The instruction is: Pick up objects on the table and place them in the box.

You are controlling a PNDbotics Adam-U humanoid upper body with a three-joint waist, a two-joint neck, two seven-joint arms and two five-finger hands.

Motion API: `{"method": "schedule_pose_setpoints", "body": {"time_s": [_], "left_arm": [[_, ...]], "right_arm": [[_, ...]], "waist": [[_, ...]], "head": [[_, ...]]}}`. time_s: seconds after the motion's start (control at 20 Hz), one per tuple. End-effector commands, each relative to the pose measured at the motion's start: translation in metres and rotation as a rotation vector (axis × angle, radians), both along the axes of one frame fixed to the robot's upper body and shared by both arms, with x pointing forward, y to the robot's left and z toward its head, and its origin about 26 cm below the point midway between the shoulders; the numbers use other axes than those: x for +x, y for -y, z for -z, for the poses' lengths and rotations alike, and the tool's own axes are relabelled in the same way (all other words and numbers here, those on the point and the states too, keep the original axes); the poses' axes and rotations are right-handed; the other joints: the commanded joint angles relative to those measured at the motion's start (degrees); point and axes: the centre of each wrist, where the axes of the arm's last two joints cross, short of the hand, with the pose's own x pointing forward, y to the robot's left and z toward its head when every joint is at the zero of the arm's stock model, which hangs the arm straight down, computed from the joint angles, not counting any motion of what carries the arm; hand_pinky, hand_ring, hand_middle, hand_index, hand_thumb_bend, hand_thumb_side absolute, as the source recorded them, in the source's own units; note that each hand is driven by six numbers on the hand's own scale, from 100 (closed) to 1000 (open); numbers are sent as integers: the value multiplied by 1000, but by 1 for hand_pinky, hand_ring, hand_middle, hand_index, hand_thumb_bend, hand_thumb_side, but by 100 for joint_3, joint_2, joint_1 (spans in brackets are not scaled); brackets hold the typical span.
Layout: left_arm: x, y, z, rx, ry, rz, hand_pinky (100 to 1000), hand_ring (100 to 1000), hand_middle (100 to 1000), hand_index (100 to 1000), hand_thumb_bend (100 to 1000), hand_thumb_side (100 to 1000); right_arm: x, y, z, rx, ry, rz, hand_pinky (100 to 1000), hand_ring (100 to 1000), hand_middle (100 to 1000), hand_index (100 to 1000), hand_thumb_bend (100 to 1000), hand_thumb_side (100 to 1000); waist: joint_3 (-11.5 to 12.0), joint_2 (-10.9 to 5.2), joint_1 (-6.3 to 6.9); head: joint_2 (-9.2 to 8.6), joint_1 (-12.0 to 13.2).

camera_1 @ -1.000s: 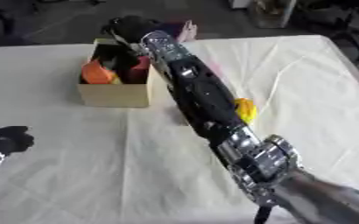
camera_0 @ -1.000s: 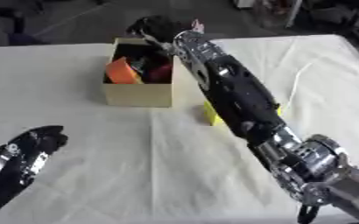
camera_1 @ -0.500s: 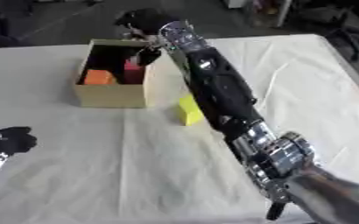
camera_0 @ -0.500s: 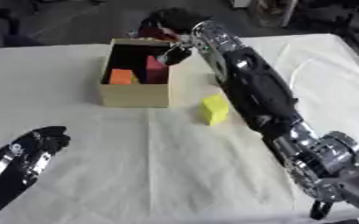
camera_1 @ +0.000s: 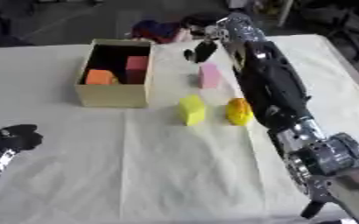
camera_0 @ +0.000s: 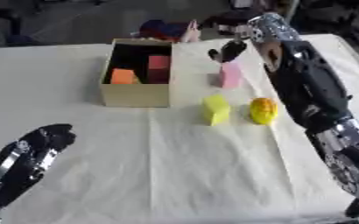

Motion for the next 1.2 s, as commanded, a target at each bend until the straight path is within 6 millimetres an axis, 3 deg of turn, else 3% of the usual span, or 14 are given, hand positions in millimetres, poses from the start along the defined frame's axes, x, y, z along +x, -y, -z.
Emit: {"method": "schedule_pose_setpoints", "body": {"time_s": [0.05,0.4,1.2], "left_arm": [[1,-6,-6,19,23,-12,823,766,689,849,100,753],[1,-6,-7,18,26,-15,822,765,689,849,100,751],[3,-3,-9,14,33,-4,822,764,689,849,100,748]], "right_arm": [[0,27,-3,-29,-54,93,973,987,976,1000,167,100],[0,42,25,-11,-134,195,972,984,974,1000,154,117],[3,24,48,-3,-64,223,960,960,951,987,112,110]], "waist": [[-8,-109,-40],[5,-95,-4],[87,-45,65]], "head": [[-19,42],[-19,51],[-19,2]]}}
